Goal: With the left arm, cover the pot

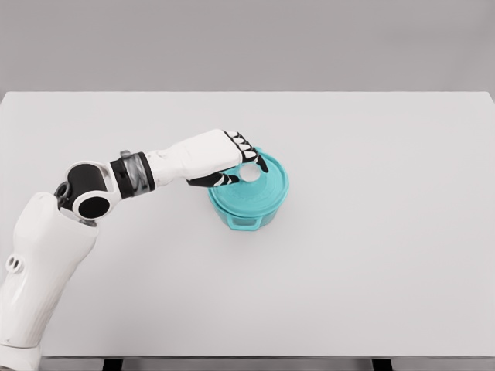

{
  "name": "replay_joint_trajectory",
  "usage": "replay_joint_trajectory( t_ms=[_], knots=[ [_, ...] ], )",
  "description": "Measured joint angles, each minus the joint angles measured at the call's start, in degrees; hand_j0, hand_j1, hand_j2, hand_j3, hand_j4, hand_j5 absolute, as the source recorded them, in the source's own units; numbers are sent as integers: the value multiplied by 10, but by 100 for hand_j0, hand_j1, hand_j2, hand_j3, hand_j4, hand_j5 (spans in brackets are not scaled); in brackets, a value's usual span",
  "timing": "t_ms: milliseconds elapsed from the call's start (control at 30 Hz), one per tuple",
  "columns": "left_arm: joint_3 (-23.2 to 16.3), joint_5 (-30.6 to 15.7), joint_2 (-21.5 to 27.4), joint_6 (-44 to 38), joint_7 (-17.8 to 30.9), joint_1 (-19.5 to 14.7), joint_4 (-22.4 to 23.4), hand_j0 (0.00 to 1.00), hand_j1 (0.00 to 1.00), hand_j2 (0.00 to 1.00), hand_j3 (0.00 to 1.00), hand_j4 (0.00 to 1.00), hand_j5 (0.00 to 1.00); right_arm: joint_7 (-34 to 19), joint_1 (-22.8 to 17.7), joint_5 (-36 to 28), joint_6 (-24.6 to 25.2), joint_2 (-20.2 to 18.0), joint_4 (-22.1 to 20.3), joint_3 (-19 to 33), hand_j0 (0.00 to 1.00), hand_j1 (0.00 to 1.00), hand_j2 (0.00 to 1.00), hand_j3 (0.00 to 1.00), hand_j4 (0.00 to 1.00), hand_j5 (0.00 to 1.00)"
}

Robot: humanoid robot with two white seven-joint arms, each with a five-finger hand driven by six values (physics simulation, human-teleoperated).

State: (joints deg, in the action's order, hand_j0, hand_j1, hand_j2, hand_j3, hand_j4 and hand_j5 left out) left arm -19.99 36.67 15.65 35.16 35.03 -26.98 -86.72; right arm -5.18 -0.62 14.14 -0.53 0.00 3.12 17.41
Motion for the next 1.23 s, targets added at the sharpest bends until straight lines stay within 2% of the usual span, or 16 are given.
replay_joint_trajectory(
  t_ms=[167,367,433,533,600,700,800,967,1233],
  knots=[
    [2,0,1,0,0,-1,-1,72,72,72,72,72,72,0,0,0,0,0,0,0,100,100,100,100,100,100],
    [8,-3,19,0,0,-4,-5,85,85,85,85,85,85,0,-1,0,0,0,0,0,100,100,100,100,100,100],
    [14,-5,32,0,0,-4,-11,100,100,100,100,100,100,0,-1,0,0,0,0,0,100,100,100,100,100,100],
    [42,-21,59,0,0,0,-28,100,100,100,100,100,100,0,-1,0,0,0,0,0,100,100,100,100,100,100],
    [53,-63,95,0,0,0,-38,100,100,100,100,100,100,0,0,0,0,0,0,0,100,100,100,100,100,100],
    [62,-150,181,0,0,3,-39,100,100,100,100,100,100,0,-1,0,0,0,0,0,100,100,100,100,100,100],
    [66,-204,252,0,0,2,-8,100,100,100,100,100,100,0,-1,0,0,0,0,0,100,100,100,100,100,100],
    [68,-229,301,0,0,1,45,100,100,100,100,100,100,0,-1,0,0,0,0,0,100,100,100,100,100,100],
    [68,-235,318,0,0,3,57,100,100,100,100,100,100,0,-1,0,0,0,0,0,100,100,100,100,100,100]
  ],
)
